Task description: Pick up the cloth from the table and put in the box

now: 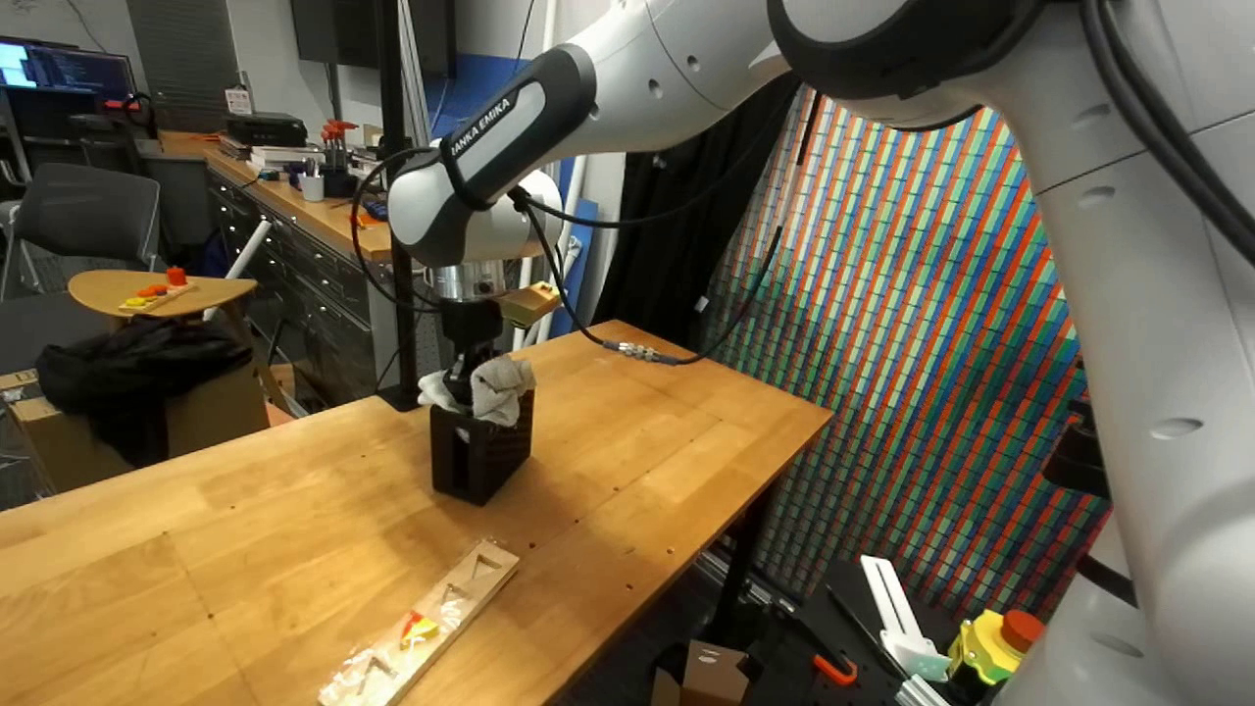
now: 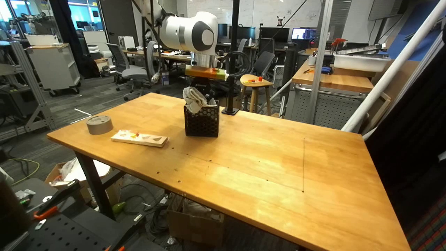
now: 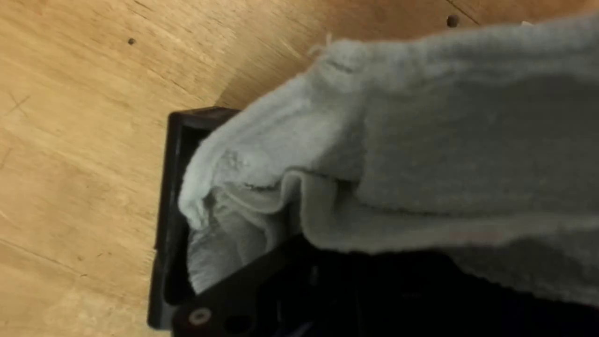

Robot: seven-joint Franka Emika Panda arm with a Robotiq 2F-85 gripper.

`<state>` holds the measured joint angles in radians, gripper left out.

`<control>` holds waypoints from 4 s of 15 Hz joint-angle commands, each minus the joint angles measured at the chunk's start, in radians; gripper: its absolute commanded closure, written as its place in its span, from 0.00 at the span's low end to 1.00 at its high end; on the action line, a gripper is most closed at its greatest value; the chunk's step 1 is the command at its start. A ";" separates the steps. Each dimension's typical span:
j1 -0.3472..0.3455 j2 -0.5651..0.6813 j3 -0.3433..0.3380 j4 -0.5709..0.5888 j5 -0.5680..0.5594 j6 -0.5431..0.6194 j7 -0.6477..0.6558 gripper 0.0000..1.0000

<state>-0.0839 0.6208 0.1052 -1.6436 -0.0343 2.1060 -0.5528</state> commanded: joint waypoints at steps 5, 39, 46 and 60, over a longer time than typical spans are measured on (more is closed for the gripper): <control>-0.041 0.105 0.034 0.068 0.077 -0.059 -0.096 1.00; 0.027 -0.432 -0.024 -0.353 0.057 0.001 -0.019 1.00; 0.024 -0.333 -0.024 -0.241 0.017 -0.034 -0.040 1.00; -0.006 -0.106 -0.003 0.007 0.040 -0.049 -0.105 1.00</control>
<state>-0.0774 0.4735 0.0973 -1.6957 -0.0195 2.0826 -0.6263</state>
